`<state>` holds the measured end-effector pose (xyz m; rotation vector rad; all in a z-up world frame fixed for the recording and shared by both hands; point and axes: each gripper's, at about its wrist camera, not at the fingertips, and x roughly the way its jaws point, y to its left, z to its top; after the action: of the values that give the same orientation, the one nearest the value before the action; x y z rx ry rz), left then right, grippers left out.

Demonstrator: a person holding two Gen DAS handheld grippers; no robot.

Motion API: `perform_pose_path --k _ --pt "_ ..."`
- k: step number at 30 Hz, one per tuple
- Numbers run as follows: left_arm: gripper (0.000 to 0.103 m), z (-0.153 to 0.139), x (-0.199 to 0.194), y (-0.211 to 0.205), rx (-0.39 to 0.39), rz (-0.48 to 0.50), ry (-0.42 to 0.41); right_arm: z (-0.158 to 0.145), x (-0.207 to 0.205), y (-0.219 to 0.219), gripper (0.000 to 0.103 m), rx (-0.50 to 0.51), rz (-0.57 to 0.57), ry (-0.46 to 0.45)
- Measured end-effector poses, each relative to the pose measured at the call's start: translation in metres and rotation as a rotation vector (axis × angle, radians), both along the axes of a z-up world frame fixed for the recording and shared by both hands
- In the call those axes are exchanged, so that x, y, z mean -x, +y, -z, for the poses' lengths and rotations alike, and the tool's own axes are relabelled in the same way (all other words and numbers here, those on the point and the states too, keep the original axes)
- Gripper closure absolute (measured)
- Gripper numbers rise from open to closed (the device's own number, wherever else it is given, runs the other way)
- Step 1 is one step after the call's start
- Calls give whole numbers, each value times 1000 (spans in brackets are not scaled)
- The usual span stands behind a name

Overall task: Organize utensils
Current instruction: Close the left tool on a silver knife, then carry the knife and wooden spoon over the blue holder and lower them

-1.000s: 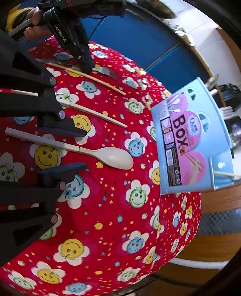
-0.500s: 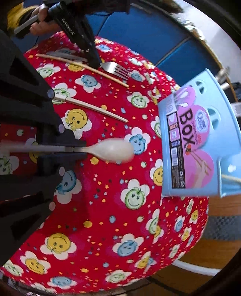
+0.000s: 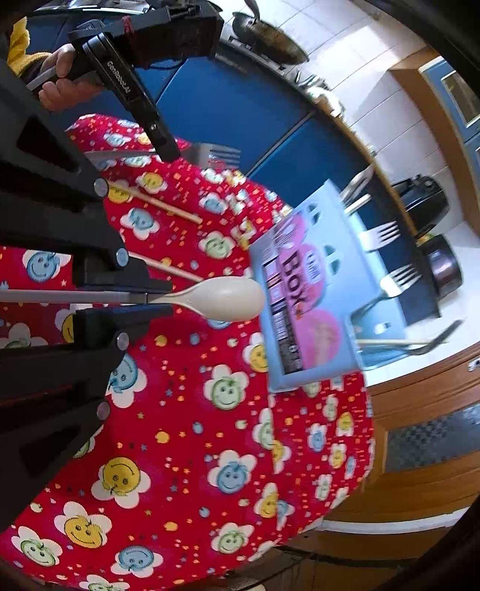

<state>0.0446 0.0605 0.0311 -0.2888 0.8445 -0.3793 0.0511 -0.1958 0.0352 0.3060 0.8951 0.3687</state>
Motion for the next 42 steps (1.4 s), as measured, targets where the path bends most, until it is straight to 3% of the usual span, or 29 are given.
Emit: perform_pose_path --k 9,16,33,42 --pt "101 -26 1 -1 34 1 -78 -37 9 -3 96 -17 21 -163" --pt "101 -57 -5 -7 40 -9 -198 -66 6 -6 96 1 50 -313" --pt "101 -130 -77 -34 3 -53 -441 -91 -43 -18 96 -3 99 -416" --pt "101 -143 -123 -42 -14 -104 -511 -101 -69 -19 96 0 106 -486"
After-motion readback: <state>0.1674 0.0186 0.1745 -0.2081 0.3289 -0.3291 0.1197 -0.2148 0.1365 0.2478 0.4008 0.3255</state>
